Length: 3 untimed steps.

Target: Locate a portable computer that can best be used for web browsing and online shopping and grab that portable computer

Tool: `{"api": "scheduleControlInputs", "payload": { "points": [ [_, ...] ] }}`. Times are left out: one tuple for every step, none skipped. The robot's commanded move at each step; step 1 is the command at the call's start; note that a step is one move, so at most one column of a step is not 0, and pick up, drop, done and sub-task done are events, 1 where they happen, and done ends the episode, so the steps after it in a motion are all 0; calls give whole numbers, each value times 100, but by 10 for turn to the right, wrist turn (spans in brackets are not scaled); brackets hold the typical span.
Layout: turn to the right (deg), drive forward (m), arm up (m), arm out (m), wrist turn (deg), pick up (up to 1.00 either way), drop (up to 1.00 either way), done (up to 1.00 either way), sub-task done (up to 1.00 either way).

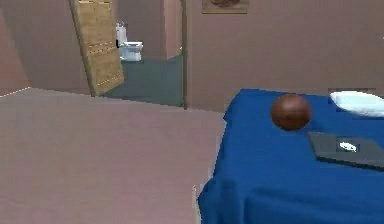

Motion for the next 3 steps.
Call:
{"api": "scheduleControlInputs", "payload": {
  "points": [
    [210,0,0,0,0,0,0,0,0],
    [0,40,0,0,0,0,0,0,0],
    [-450,0,0,0,0,0,0,0,0]
  ]
}}
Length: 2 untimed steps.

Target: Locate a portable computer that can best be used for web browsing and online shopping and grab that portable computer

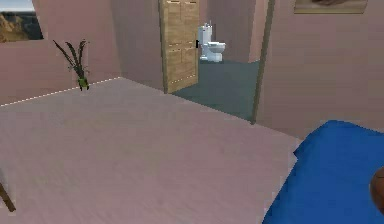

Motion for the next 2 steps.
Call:
{"api": "scheduleControlInputs", "payload": {
  "points": [
    [-120,0,0,0,0,0,0,0,0],
    [0,0,50,0,0,0,0,0,0]
  ]
}}
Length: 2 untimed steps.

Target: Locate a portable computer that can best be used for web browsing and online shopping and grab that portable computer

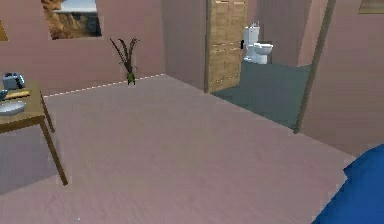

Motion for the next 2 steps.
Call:
{"api": "scheduleControlInputs", "payload": {
  "points": [
    [0,0,38,0,0,0,0,0,0],
    [0,0,0,40,0,0,0,0,0]
  ]
}}
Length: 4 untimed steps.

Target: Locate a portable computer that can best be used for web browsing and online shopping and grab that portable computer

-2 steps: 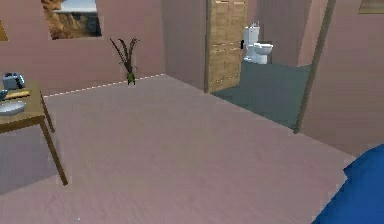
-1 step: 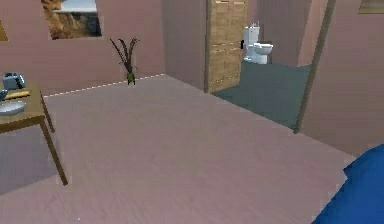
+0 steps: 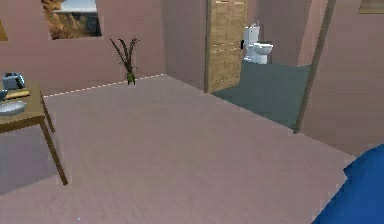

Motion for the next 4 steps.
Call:
{"api": "scheduleControlInputs", "payload": {
  "points": [
    [0,0,0,0,450,0,0,0,0],
    [0,0,0,0,450,0,0,0,0],
    [0,0,0,0,450,0,0,0,0],
    [0,0,-30,0,0,0,0,0,0]
  ]
}}
